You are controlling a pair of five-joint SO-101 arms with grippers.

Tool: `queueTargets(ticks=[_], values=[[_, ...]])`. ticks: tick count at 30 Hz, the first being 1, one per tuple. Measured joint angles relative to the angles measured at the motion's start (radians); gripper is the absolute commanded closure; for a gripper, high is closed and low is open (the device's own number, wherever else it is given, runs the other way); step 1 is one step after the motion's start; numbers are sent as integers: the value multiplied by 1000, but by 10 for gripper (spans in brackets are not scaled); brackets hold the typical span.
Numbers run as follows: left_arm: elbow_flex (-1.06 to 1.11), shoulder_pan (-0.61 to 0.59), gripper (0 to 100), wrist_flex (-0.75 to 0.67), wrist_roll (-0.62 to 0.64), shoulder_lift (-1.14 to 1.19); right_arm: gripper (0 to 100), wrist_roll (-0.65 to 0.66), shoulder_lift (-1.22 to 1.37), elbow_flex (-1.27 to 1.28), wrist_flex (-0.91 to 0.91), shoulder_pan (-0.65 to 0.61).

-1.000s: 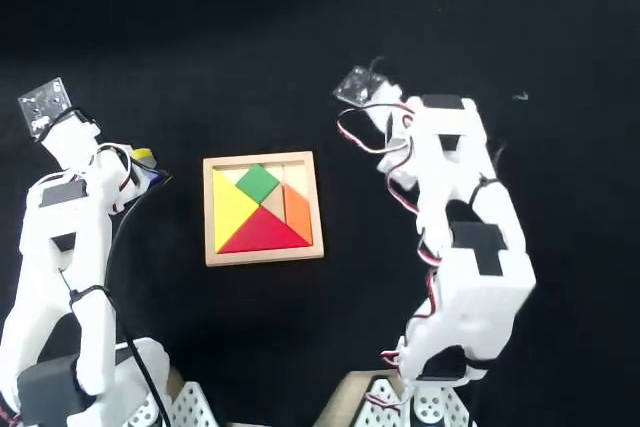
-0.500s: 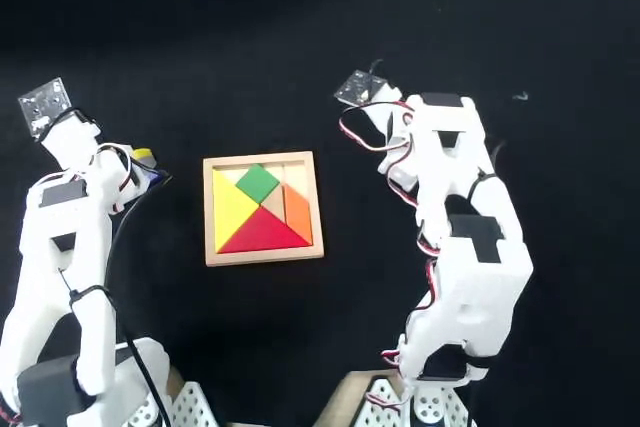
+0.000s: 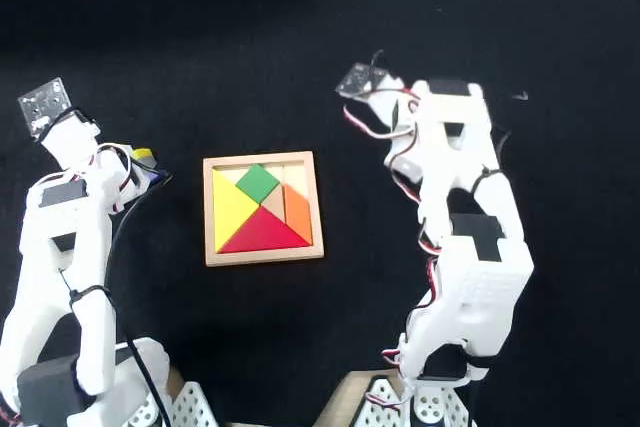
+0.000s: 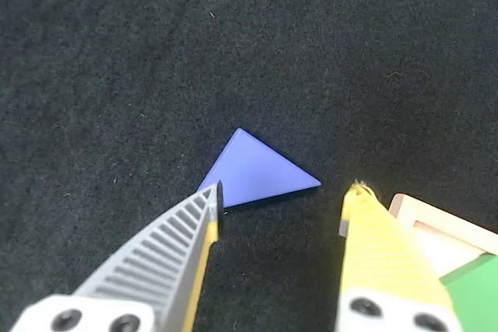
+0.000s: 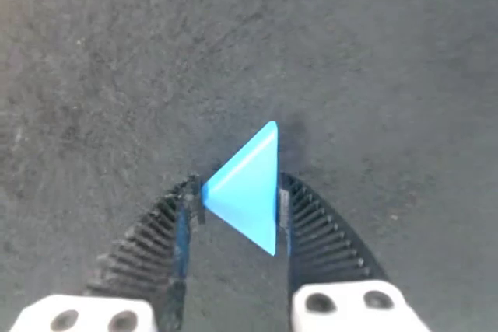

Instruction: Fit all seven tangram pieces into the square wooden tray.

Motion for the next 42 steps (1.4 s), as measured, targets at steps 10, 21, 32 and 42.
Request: queueTargets(ticks=[10,21,32,42], values=[[0,-75,744,0,0,0,917,0,0,-333,282,-261],[109,-376,744,71,-81,6,917,0,180,-394,250,-592],[132,-379,744,26,-83,6,913,-43,310,-562,241,-712],[132,-379,744,26,-83,6,913,-43,450,-729,242,-724]])
